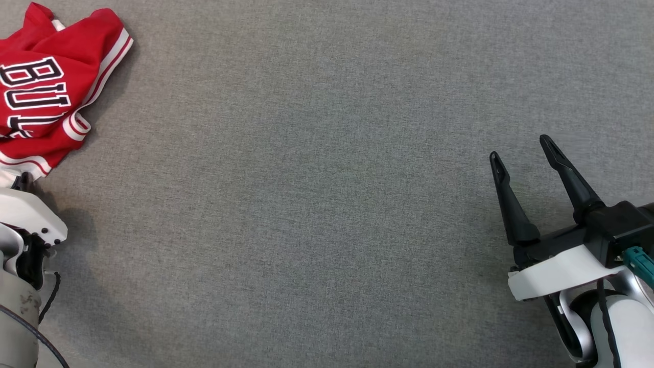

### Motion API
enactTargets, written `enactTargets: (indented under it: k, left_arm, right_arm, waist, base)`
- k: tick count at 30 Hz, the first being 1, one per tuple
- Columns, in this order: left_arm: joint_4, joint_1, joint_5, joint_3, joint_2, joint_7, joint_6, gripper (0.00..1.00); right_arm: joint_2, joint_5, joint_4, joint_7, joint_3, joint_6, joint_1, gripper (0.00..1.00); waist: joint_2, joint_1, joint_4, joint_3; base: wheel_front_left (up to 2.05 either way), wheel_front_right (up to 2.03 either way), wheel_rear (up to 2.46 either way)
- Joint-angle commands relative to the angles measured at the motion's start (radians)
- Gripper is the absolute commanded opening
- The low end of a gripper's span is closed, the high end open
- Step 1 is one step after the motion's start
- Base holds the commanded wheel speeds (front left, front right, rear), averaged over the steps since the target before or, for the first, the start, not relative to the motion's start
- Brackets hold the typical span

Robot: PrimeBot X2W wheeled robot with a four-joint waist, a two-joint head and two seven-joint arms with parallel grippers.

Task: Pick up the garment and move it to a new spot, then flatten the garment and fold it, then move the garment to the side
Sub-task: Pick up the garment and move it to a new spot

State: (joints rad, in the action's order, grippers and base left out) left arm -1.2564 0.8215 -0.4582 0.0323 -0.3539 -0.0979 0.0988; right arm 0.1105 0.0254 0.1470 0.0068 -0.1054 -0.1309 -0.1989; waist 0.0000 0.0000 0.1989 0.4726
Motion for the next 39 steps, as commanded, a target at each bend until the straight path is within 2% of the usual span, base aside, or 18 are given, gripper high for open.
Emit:
enactTargets:
  k: [1,8,13,19,25,29,30,31,32,33,39]
  left_arm:
    - [-0.007,0.005,0.009,-0.005,-0.004,-0.004,-0.008,0.0]
    - [0.002,0.016,-0.015,0.025,-0.034,-0.118,-0.059,0.0]
    - [0.099,0.009,0.014,0.03,-0.064,-0.167,-0.109,0.0]
    - [0.43,-0.098,0.096,0.061,-0.08,-0.167,-0.191,0.0]
    - [0.746,-0.253,0.169,0.054,-0.057,-0.168,-0.257,0.0]
    - [0.964,-0.349,0.206,0.04,-0.068,-0.149,-0.291,0.0]
    - [0.964,-0.349,0.206,0.04,-0.068,-0.149,-0.291,0.0]
    - [1.018,-0.375,0.213,0.037,-0.07,-0.136,-0.301,0.0]
    - [1.138,-0.422,0.224,0.035,-0.069,-0.11,-0.32,0.0]
    - [1.138,-0.422,0.224,0.035,-0.069,-0.11,-0.32,0.0]
    - [1.441,-0.554,0.262,0.042,-0.078,-0.018,-0.375,0.0]
  right_arm:
    - [0.004,0.001,0.003,-0.009,0.003,0.0,-0.009,1.0]
    - [-0.013,0.002,-0.019,-0.031,0.026,0.0,0.02,1.0]
    - [-0.03,0.023,-0.04,-0.048,0.025,0.0,0.032,1.0]
    - [-0.043,0.016,-0.067,-0.065,0.016,0.0,0.043,1.0]
    - [-0.053,0.021,-0.092,-0.082,0.025,0.0,0.066,1.0]
    - [-0.057,0.024,-0.095,-0.087,0.036,0.0,0.089,1.0]
    - [-0.057,0.024,-0.095,-0.087,0.036,0.0,0.089,1.0]
    - [-0.057,0.025,-0.096,-0.089,0.041,0.0,0.095,1.0]
    - [-0.057,0.029,-0.096,-0.09,0.049,0.0,0.109,1.0]
    - [-0.057,0.029,-0.096,-0.09,0.049,0.0,0.109,1.0]
    - [-0.058,0.061,-0.091,-0.097,0.061,0.0,0.135,1.0]
  waist:
    - [0.0,0.0,-0.004,0.0]
    - [0.0,0.0,0.001,-0.044]
    - [0.0,0.0,0.021,-0.1]
    - [0.0,0.0,0.032,-0.177]
    - [0.0,0.0,0.022,-0.261]
    - [0.0,0.0,0.008,-0.309]
    - [0.0,0.0,0.008,-0.309]
    - [0.0,0.0,0.004,-0.32]
    - [0.0,0.0,-0.006,-0.34]
    - [0.0,0.0,-0.006,-0.34]
    - [0.0,0.0,-0.038,-0.374]
  base:
    - [0.0,0.0,0.0]
    - [0.0,0.0,0.0]
    - [0.0,0.0,0.0]
    - [0.0,0.0,0.0]
    - [0.0,0.0,0.0]
    - [0.0,0.0,0.0]
    - [0.0,0.0,0.0]
    - [0.0,0.0,0.0]
    - [0.0,0.0,0.0]
    - [0.0,0.0,0.0]
    - [0.0,0.0,0.0]
